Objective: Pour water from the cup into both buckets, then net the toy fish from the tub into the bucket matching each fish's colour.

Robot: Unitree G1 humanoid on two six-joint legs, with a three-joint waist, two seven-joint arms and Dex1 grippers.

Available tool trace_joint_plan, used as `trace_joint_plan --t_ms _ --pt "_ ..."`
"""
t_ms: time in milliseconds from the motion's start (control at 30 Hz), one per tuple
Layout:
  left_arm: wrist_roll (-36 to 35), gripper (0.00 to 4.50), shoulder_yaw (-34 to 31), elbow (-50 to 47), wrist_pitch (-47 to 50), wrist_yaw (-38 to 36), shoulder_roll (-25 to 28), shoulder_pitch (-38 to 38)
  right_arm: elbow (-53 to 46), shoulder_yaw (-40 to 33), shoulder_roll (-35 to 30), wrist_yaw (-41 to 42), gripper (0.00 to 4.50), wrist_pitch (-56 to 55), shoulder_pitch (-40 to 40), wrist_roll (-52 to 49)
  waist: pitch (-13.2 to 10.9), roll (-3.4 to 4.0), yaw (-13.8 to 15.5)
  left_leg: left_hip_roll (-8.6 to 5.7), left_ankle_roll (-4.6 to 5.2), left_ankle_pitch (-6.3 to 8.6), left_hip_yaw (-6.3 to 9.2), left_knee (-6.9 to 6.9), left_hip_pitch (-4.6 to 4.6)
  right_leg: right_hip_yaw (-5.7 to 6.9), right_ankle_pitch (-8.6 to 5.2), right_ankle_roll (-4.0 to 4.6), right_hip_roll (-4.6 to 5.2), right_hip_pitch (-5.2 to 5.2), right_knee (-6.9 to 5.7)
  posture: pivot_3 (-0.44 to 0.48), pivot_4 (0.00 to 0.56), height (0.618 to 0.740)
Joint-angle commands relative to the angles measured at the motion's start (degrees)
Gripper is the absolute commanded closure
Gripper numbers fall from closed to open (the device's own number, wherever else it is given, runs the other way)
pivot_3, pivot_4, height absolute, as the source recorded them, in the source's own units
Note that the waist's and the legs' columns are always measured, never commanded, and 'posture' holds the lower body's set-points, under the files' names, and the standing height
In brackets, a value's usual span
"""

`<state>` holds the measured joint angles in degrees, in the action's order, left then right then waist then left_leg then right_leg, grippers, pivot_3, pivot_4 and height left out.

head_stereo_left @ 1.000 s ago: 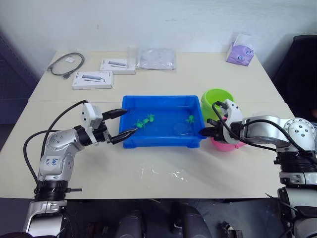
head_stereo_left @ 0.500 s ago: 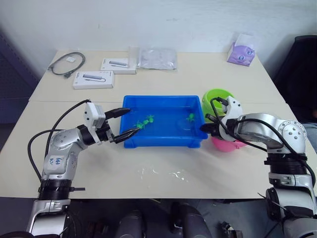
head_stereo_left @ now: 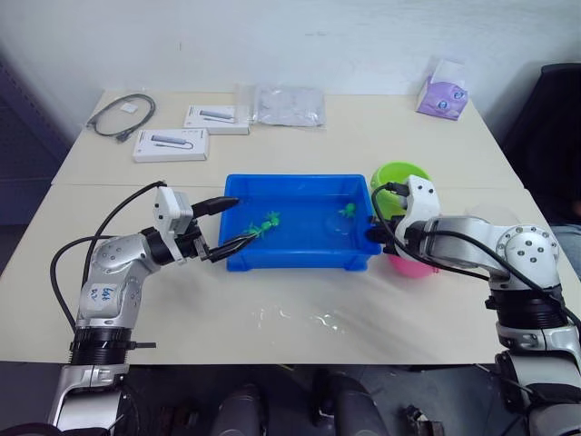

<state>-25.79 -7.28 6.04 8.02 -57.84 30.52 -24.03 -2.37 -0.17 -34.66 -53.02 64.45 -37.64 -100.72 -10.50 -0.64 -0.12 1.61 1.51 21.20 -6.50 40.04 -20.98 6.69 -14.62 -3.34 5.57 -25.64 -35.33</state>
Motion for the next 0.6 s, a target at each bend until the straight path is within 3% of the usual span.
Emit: trace_joint_plan --t_ms 33,400,600 --pt "0.02 0.07 -0.59 0.21 -1.09 -0.76 0.84 -0.60 -2.16 -0.26 0.65 3.72 4.50 -1.66 0.20 6.11 0.00 0.00 -0.03 0.00 0.00 0.00 0.00 0.00 -0.01 0.01 0.00 -0.01 0.00 0.00 0.01 0.000 0.150 0.740" --pt "0.13 0.07 -0.46 0.38 -1.23 -2.71 2.10 -0.30 -4.64 -1.30 5.22 17.41 4.50 -3.06 1.97 22.99 0.00 0.00 -0.08 0.00 0.00 0.00 0.11 -0.01 -0.13 0.17 0.00 0.00 -0.01 -0.03 0.10 0.000 0.150 0.740" --pt "0.00 0.07 -0.54 1.22 -1.68 -3.77 2.76 -0.83 -8.03 -3.13 8.12 20.57 4.50 -2.38 4.48 26.54 0.00 0.00 -0.10 0.00 0.00 0.00 0.12 -0.01 -0.14 0.18 0.00 -0.01 0.00 -0.03 0.10 0.000 0.150 0.740"
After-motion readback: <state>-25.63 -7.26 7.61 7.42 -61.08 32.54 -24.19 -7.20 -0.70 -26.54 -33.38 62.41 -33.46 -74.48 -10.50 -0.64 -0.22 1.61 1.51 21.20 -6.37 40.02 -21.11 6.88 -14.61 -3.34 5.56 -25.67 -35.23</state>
